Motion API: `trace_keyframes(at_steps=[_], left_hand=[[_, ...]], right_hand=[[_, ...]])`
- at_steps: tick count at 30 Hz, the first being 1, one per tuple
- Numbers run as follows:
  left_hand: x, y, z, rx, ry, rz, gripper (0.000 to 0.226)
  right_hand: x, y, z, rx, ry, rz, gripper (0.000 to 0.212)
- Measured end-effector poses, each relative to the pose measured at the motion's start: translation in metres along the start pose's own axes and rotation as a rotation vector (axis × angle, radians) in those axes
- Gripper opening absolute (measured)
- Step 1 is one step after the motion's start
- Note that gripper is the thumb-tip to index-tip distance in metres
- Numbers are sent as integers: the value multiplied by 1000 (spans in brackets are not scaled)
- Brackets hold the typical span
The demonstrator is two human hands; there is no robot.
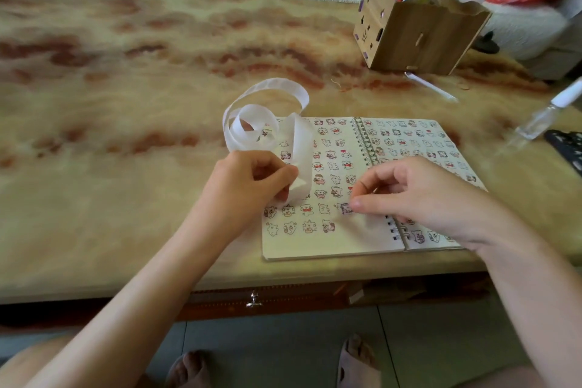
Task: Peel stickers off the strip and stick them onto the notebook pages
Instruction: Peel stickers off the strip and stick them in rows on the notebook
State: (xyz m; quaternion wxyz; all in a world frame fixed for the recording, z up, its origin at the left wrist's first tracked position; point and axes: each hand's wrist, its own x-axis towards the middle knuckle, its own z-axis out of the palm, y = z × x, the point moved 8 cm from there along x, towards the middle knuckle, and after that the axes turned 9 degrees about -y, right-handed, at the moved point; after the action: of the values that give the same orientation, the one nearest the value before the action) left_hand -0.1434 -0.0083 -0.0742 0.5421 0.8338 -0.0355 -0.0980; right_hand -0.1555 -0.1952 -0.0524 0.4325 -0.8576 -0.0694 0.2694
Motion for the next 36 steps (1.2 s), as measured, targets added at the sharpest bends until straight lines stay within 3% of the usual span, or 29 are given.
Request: trace_keyframes(at_steps=[36], left_hand=[[2,-1,1,0,-13,20,24]], right_hand=[[1,6,9,-94,57,94,5]])
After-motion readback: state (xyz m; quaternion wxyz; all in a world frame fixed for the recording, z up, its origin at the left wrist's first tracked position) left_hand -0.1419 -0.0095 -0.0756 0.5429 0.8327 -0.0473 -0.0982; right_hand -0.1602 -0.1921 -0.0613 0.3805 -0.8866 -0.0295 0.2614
